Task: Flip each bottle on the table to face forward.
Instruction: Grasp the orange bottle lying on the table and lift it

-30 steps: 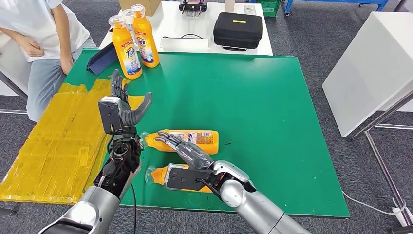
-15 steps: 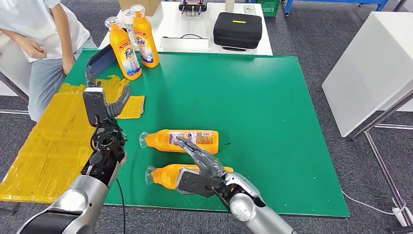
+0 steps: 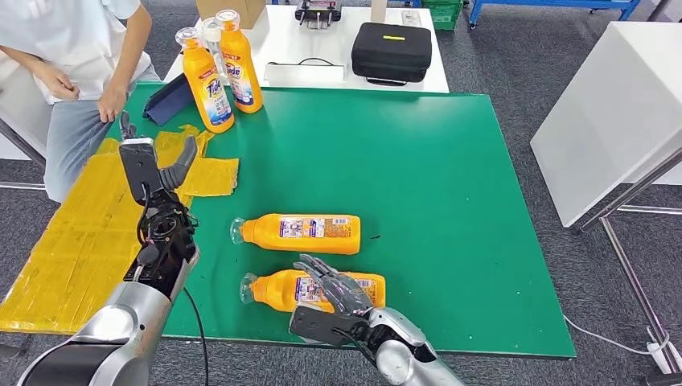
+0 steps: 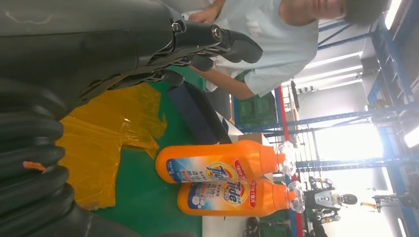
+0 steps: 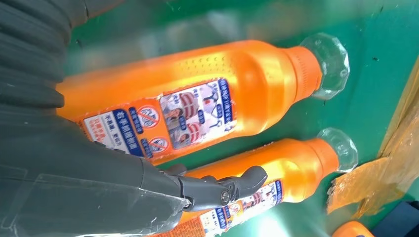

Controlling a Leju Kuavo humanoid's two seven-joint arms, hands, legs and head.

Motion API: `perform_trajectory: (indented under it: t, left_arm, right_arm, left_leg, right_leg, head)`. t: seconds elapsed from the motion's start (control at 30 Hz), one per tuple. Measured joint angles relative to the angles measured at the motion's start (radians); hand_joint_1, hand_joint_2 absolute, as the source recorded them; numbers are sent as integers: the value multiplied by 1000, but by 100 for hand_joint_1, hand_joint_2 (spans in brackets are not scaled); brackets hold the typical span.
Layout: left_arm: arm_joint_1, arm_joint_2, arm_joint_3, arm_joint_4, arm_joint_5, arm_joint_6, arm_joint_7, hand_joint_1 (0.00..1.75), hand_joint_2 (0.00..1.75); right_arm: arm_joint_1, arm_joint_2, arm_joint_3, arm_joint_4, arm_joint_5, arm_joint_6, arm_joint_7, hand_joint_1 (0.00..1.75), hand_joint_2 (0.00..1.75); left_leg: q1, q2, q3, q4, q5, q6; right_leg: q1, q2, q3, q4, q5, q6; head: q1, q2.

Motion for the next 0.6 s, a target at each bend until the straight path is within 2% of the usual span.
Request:
perform_trajectory:
  t: [0.3, 0.6]
  left_arm:
    - [1, -3, 14, 13, 3, -1, -7, 0, 175]
    - [1, -6, 23, 31, 34, 7, -20, 0, 175]
  right_arm:
    - [-31, -33, 42, 38, 54, 43, 10, 0, 175]
    - [-158, -135, 131, 118, 107, 112, -6, 0, 175]
  left_leg:
    - [0, 0, 8, 0, 0, 0]
    - [0, -3, 18, 0, -2, -1]
  right_leg:
    - [0, 0, 7, 0, 0, 0]
    - [-1, -1, 9, -3, -5, -2]
  head:
    - [0, 0]
    - [0, 0]
